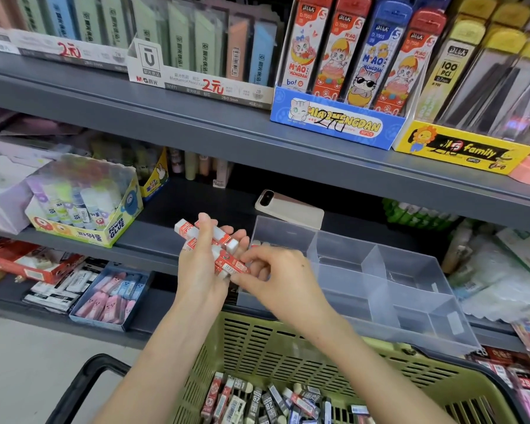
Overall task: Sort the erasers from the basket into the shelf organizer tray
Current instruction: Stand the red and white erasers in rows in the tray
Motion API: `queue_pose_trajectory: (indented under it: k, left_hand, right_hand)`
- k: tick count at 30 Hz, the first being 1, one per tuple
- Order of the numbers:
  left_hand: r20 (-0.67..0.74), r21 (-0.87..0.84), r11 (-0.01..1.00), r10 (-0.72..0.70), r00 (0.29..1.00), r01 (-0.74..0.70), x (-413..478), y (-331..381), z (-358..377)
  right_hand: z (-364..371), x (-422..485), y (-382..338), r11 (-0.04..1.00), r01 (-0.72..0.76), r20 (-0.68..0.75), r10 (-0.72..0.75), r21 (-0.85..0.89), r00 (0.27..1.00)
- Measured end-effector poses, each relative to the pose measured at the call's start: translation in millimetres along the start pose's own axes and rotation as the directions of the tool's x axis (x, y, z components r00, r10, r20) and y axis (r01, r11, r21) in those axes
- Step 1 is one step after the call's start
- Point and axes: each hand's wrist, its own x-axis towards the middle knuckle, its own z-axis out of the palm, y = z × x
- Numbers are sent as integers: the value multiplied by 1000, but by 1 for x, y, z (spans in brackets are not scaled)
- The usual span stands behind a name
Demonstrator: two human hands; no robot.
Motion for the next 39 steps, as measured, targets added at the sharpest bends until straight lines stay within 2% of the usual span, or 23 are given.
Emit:
queue_pose_trajectory:
  k: [3,4,6,8,9,12,16,21,26,29,31,32,34,36,39]
  left_hand:
    - [33,42,998,47,998,-48,-3,-1,1]
    - [46,67,995,69,997,-72,-4,-1,2]
    - [63,111,987,113,992,-119,-5,0,2]
    - [71,130,980,141,987,-150,-6,2,2]
    - [74,139,978,147,986,-156,-5,3,2]
    - [90,162,975,140,986,-153,-6,3,2]
    - [113,182,969,146,983,-165,-8,0,2]
    - [121,205,965,141,982,-164,-11,0,5]
    - [111,207,967,127,986,-148,-13,2,8]
    - [108,187,977,85,990,-105,-14,4,8]
    - [132,161,984,60,989,-82,-16,5,8]
    - [144,143,987,52,988,-72,-17,6,8]
    - [159,106,993,34,987,-51,-18,7,10]
    - [184,91,995,16,983,-34,-20,8,13]
    - [259,88,996,-7,966,-16,-24,6,16]
  right_hand:
    - [-2,-5,3,990,-14,63,5,144,998]
    - [-6,-7,6,979,-44,47,35,200,998]
    - [-19,-6,16,961,-128,-82,152,247,985]
    - [-36,1,28,963,-239,-194,259,123,946]
    - [-42,6,34,955,-295,-203,297,41,933]
    - [-40,26,48,903,-385,-157,360,-189,920]
    - [-23,48,58,788,-420,-167,388,-449,906]
    - [-12,63,57,680,-481,-191,459,-553,868]
    - [-17,68,54,692,-434,-57,496,-577,867]
    - [-27,62,47,754,-442,23,517,-487,856]
    - [-30,54,40,839,-406,9,438,-362,899]
    - [-30,49,36,895,-360,-29,366,-264,930]
    - [-28,35,22,969,-242,-86,246,54,965]
    - [-24,24,7,944,-151,-59,175,295,983]
    - [-13,14,-3,946,-80,-46,99,313,994]
